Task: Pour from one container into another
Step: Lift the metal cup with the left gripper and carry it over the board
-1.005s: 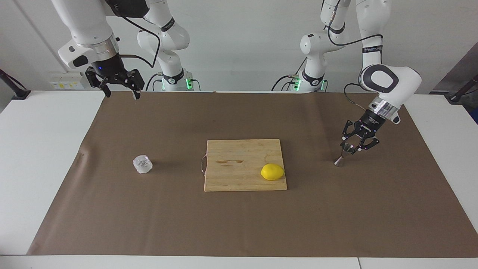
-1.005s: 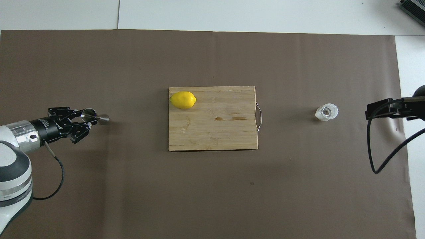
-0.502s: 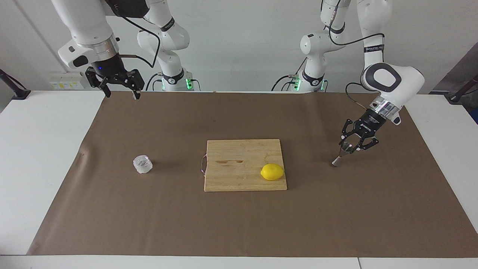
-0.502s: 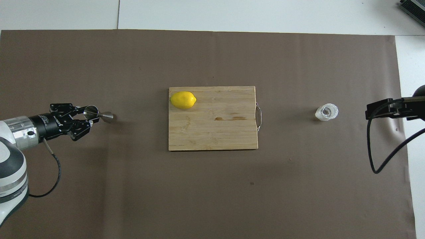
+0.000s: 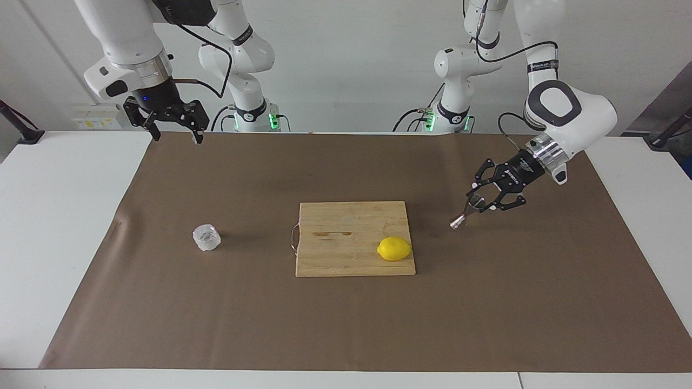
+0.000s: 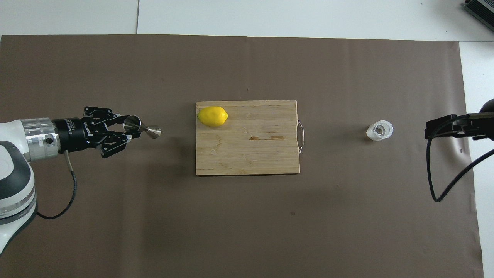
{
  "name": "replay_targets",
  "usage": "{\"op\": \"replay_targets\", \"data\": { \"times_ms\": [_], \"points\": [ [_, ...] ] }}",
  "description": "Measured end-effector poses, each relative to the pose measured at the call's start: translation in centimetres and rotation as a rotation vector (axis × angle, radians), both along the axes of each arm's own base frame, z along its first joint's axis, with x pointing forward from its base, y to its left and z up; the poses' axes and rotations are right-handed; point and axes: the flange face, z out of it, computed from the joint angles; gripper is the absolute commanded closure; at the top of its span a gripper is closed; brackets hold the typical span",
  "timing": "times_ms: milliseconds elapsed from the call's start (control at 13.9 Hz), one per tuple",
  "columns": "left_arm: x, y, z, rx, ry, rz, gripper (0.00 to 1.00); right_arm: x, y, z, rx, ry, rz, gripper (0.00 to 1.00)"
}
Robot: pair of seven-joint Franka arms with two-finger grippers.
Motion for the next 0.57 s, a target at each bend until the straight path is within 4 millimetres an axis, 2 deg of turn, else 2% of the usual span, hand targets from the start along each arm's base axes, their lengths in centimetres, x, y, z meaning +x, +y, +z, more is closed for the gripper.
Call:
{"op": "replay_targets", "data": {
  "times_ms": [144,287,431,574],
  "points": [
    [0.0,-4.8,1.8,-0.015,0.012,-0.042,1.00,0.0,0.0,0.0,0.000,0.000,0.000,0.00],
    [-0.3,-8.8,3.4,-0.020,0.018,-0.056,1.00,0.0,0.0,0.0,0.000,0.000,0.000,0.00],
    [-1.1,-13.2,3.9,-0.008,0.009,-0.057,1.00,0.0,0.0,0.0,0.000,0.000,0.000,0.00],
    [-2.6,-18.4,4.1,0.020,-0.035,-0.026,1.00,0.0,0.0,0.0,0.000,0.000,0.000,0.00]
  ]
}}
